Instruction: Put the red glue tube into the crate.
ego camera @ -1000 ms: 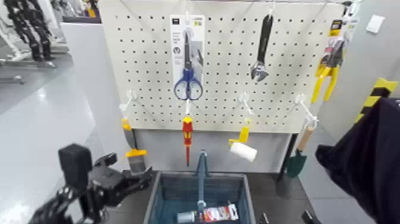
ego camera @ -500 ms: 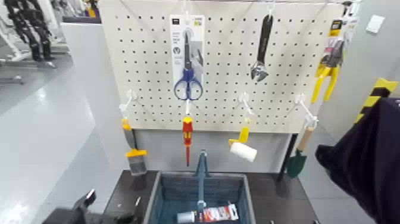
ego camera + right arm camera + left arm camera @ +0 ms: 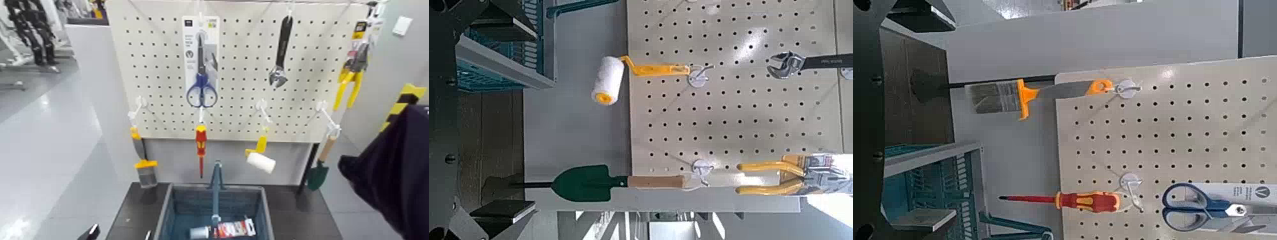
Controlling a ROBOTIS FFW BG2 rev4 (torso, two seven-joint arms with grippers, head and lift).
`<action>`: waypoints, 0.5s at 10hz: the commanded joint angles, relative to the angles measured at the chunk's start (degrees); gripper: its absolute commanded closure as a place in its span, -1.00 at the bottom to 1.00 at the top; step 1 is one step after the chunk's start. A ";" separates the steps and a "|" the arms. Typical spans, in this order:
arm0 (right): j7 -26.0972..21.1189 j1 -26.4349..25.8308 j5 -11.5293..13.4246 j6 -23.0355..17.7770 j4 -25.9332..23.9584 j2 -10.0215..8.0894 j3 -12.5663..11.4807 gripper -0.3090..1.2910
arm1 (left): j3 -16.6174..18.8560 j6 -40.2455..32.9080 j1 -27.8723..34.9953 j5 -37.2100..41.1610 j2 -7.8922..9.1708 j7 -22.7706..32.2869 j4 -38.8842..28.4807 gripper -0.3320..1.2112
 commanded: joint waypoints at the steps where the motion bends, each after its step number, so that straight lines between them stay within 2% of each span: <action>1: 0.09 0.03 0.57 0.67 -0.64 -0.18 0.06 -0.48 | -0.21 -0.12 0.14 0.05 0.09 0.19 0.03 -0.65; 5: 0.09 0.03 1.01 0.85 -0.81 -0.18 0.06 -0.48 | -0.30 -0.21 -0.04 -0.21 0.09 0.10 0.03 -0.65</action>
